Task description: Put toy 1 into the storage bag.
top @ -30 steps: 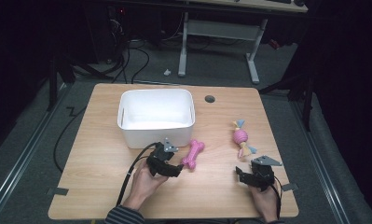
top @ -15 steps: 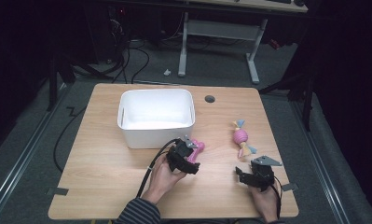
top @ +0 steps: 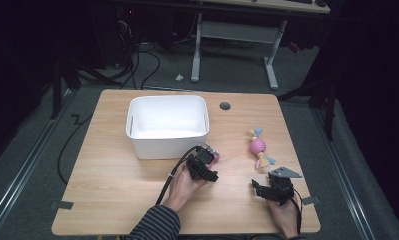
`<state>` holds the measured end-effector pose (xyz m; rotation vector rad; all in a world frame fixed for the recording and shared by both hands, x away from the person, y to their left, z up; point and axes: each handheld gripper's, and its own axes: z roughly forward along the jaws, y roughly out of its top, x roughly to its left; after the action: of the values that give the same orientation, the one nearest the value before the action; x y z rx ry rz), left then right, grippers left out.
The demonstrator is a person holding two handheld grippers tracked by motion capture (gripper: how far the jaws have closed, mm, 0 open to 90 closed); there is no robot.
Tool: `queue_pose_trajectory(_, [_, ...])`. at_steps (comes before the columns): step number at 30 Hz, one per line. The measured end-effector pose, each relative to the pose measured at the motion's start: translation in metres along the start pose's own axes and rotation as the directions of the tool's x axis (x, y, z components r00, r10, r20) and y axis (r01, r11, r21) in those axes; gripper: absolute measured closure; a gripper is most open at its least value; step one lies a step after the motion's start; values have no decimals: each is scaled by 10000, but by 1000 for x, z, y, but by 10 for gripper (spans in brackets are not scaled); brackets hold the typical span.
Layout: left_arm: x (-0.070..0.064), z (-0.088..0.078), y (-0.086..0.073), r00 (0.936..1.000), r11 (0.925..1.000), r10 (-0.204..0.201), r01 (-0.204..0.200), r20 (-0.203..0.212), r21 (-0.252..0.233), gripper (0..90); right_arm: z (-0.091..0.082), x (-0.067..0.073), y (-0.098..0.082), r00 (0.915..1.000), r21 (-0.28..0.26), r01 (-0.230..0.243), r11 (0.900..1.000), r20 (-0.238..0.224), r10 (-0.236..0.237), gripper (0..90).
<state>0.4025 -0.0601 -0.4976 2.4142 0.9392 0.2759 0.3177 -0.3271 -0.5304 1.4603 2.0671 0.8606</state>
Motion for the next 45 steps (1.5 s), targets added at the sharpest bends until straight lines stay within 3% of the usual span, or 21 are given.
queue_pose_trajectory(21, [1,12,-1,9989,9993,-361,360,-297,-20,407,0,1,0,9999,-5,98,10000,-82,-98,255])
queue_pose_trajectory(27, [0,12,-2,9988,9996,-275,272,-393,-76,453,0,1,0,9999,-4,97,10000,-85,-97,255])
queue_pose_trajectory(28, [0,11,-2,9990,9997,-208,204,-391,-99,486,0,1,0,9999,-3,96,10000,-84,-96,255])
queue_pose_trajectory(29, [0,10,-2,9994,9998,-141,137,-332,-117,578,0,1,0,9999,-5,97,10000,-85,-97,255])
queue_pose_trajectory(37, [0,10,-2,9998,10000,33,-34,-203,-50,589,0,1,0,9999,-4,93,10000,-93,-93,256])
queue_pose_trajectory(45, [-6,7,-3,9987,9986,498,-500,-99,-185,593,0,0,0,9999,-10,107,9999,-87,-107,256])
